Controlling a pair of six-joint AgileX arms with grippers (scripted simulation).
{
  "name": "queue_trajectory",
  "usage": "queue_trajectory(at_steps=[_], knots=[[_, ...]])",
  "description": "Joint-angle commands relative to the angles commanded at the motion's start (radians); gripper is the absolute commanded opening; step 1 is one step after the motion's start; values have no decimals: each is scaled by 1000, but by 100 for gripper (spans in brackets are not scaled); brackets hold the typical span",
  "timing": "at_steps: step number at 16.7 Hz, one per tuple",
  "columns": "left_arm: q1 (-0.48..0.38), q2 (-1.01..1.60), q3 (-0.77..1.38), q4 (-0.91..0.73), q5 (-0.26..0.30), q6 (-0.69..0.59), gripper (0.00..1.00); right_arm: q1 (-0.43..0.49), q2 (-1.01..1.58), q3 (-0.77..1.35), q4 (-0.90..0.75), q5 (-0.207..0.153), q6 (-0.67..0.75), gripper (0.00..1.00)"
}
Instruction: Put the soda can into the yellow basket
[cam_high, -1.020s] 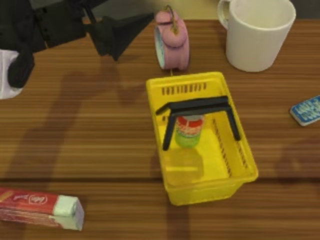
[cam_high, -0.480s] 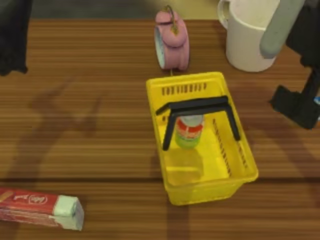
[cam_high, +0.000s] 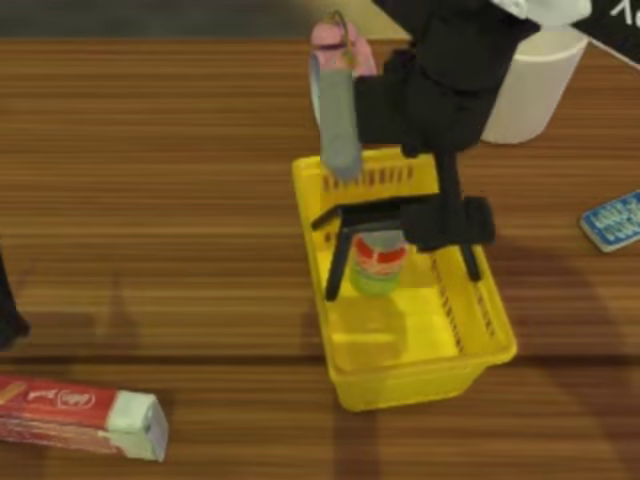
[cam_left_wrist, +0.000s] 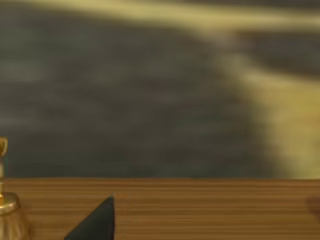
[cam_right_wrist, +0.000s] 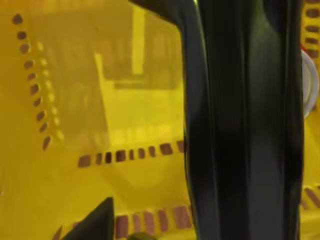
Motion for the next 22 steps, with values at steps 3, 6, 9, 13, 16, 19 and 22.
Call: queue_trajectory(at_steps=[3, 6, 9, 13, 16, 19, 22], knots=[[7, -114, -101, -69, -66, 29, 100, 37, 115, 106, -84, -1, -55, 100], [8, -140, -126, -85, -81, 38, 100, 45, 140, 129, -103, -1, -67, 100], [8, -140, -126, -85, -81, 38, 100, 40, 140, 128, -102, -1, -66, 100], [8, -140, -126, -85, -81, 38, 100, 45, 132, 72, -54, -1, -67, 100], [8, -140, -126, -85, -81, 38, 100, 46, 126, 28, -16, -1, -66, 100], [8, -140, -126, -85, -81, 38, 100, 46, 126, 27, -15, -1, -66, 100], [8, -140, -126, -85, -81, 38, 100, 46, 126, 27, -15, -1, -66, 77]])
